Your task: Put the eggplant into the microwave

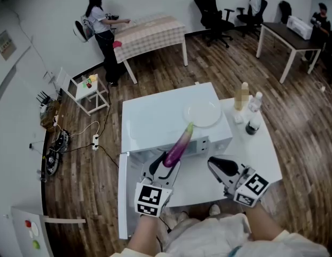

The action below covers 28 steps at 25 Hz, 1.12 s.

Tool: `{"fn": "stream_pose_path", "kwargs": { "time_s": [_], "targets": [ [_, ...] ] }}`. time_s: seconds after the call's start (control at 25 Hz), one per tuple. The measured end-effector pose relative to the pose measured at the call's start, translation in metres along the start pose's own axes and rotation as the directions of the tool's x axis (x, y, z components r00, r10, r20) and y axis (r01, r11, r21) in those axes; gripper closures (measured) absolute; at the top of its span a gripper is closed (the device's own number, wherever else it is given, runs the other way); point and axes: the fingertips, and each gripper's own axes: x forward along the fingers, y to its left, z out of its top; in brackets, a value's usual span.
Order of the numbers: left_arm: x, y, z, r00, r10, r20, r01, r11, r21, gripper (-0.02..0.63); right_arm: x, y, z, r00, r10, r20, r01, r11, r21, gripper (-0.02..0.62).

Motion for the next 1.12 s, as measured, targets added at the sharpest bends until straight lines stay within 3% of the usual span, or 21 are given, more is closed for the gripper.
{"fn": "stream_pose_path", "kwargs": {
  "time_s": [0.52, 1.12],
  "targets": [
    [-0.026, -0.016, -0.043, 1.000, 0.021, -0.013, -0.022, 0.997, -0.072, 0.408, 0.001, 0.001, -0.007, 1.000, -0.007, -0.005, 0.007, 1.000, 0.005, 0.560],
    [-0.033, -0.019, -0.084, 0.994, -0.057, -0.090, 0.055, 0.998, -0.019, 0.408, -0.004, 0.002, -0.010, 0.998, -0.054, 0.007, 0.054, 0.998, 0.010, 0.560]
  ]
}}
